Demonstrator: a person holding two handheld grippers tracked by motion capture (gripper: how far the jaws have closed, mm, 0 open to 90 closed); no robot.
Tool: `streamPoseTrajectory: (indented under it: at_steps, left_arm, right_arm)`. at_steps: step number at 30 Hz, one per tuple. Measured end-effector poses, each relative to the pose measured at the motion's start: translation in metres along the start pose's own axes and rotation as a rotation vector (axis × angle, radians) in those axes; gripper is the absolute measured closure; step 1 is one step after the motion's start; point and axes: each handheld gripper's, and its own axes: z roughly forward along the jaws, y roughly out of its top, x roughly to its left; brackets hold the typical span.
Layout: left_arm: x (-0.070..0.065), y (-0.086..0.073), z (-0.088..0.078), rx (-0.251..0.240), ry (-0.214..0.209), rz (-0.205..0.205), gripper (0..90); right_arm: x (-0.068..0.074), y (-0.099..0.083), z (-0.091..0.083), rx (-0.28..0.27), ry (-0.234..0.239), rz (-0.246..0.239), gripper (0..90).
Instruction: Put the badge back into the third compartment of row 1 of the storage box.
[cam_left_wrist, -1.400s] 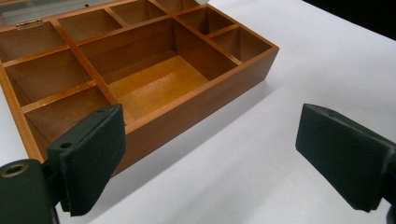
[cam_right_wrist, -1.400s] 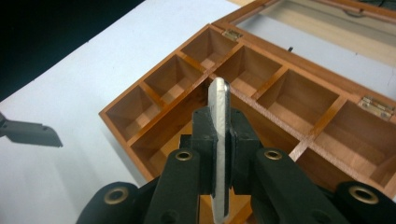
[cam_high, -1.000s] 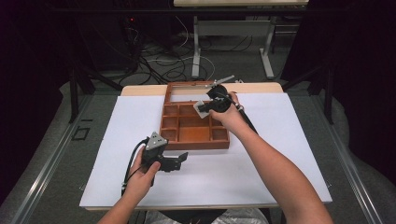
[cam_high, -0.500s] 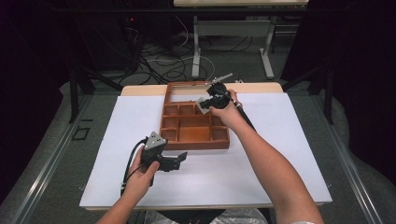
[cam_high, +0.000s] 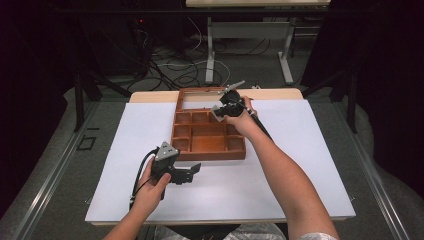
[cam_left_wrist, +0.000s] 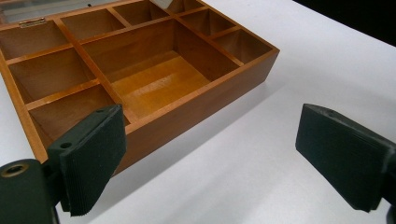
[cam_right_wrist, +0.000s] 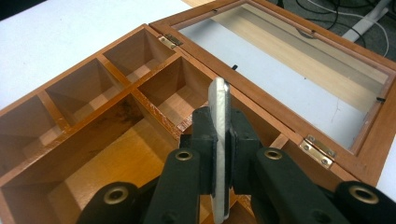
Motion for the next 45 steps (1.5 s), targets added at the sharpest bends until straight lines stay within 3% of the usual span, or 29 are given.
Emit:
streamPoseTrajectory:
  at_steps: [7,8,14,22,33,34,45]
  left_arm:
    - [0.000,0.000,0.001,0.000,-0.001,0.000,8.9]
    - [0.000,0.000,0.001,0.001,-0.001,0.000,8.9]
    - [0.001,-0.001,0.001,0.003,-0.001,0.001,8.9]
    - [0.000,-0.001,0.001,0.000,-0.004,-0.001,8.9]
    - [0.002,-0.001,0.001,0.006,-0.003,-0.002,8.9]
    - [0.002,-0.001,0.001,0.007,-0.002,-0.001,8.9]
    - [0.002,-0.002,0.003,0.008,0.002,-0.005,8.9]
  right_arm:
    - [0.000,-0.002,0.008,-0.001,-0.002,-0.057,84.3]
    - [0.000,-0.001,0.007,0.028,-0.006,-0.062,84.3]
    - [0.000,-0.002,0.012,0.001,-0.023,-0.085,84.2]
    - [-0.004,-0.004,0.018,0.000,-0.033,-0.074,82.9]
    - [-0.004,-0.005,0.010,-0.009,-0.070,0.001,58.3]
    - [-0.004,-0.005,0.009,-0.012,-0.074,-0.013,57.1]
    - [0.006,-0.007,-0.006,-0.046,-0.060,0.053,36.4]
